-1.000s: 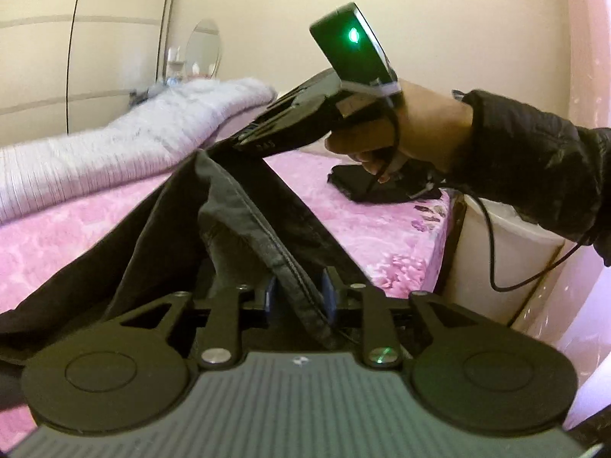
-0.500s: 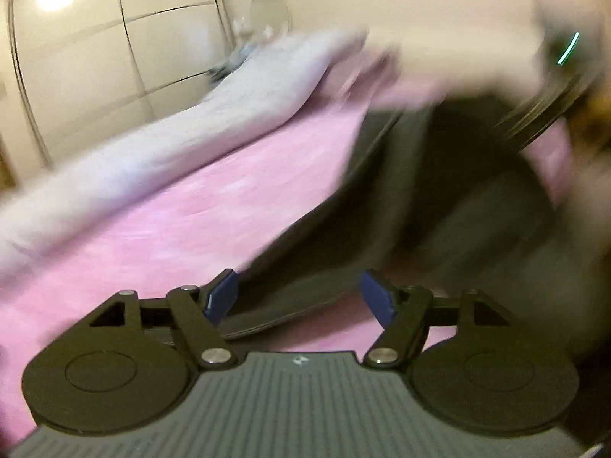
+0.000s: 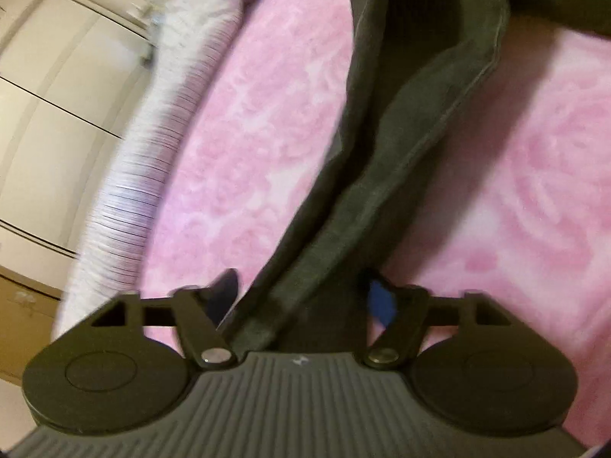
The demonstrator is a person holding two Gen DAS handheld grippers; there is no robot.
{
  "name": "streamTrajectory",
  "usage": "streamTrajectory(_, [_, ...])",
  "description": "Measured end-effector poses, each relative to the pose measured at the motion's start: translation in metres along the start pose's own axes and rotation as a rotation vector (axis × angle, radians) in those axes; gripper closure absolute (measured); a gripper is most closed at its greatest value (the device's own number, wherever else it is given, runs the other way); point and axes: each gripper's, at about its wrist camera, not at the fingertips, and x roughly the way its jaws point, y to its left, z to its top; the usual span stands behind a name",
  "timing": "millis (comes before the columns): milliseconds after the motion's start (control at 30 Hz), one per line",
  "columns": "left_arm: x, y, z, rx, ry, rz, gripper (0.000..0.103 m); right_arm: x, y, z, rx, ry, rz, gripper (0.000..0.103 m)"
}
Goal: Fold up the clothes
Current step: 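Lay the grey jeans flat on the bedspread and open both grippers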
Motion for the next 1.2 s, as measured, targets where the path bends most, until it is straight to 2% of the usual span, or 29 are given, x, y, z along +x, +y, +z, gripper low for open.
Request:
streamTrajectory(33, [-0.005,0.003,0.0,-0.017,0.002,0.005,0.074,0.0,0.003,0.002,-0.01,0.019,0.01,0.087])
streamTrajectory(100, [-0.014,0.009,0.0,-0.051,0.006,0.015,0.088,-0.006,0.018,0.001,-0.082,0.031,-0.04,0.089])
streamTrajectory(233, [-0.038,0.021,-0.002,-0.119,0.013,0.043,0.091,-0.045,0.042,0.016,-0.234,0.019,-0.135,0.09])
streamTrajectory(333, [-0.102,0.031,-0.014,-0.139,0.026,0.124,0.091,-0.086,0.058,0.039,-0.373,-0.022,-0.218,0.09])
streamTrajectory(433, [-0.16,0.028,-0.031,-0.102,0.065,0.228,0.091,-0.115,0.069,0.069,-0.512,-0.063,-0.297,0.09])
streamTrajectory(533, [-0.186,0.005,-0.052,-0.083,0.112,0.259,0.085,-0.117,0.079,0.091,-0.651,-0.047,-0.339,0.09])
streamTrajectory(600, [-0.181,-0.013,-0.061,-0.077,0.147,0.215,0.076,-0.101,0.078,0.099,-0.69,-0.025,-0.36,0.09])
streamTrajectory(700, [-0.177,-0.029,-0.061,-0.156,0.177,0.064,0.059,-0.07,0.065,0.1,-0.675,0.017,-0.374,0.09])
streamTrajectory(767, [-0.185,-0.03,-0.058,-0.199,0.177,0.005,0.056,-0.065,0.051,0.093,-0.661,0.024,-0.384,0.09])
streamTrajectory(867, [-0.198,-0.01,-0.054,-0.311,0.143,-0.092,0.053,-0.07,0.043,0.078,-0.67,0.011,-0.392,0.09])
streamTrajectory(933, [-0.206,0.004,-0.05,-0.385,0.123,-0.152,0.05,-0.072,0.041,0.08,-0.692,-0.006,-0.406,0.09])
streamTrajectory(1200, [-0.213,0.013,-0.034,-0.351,0.1,-0.242,0.047,-0.074,0.05,0.095,-0.821,-0.077,-0.474,0.09])
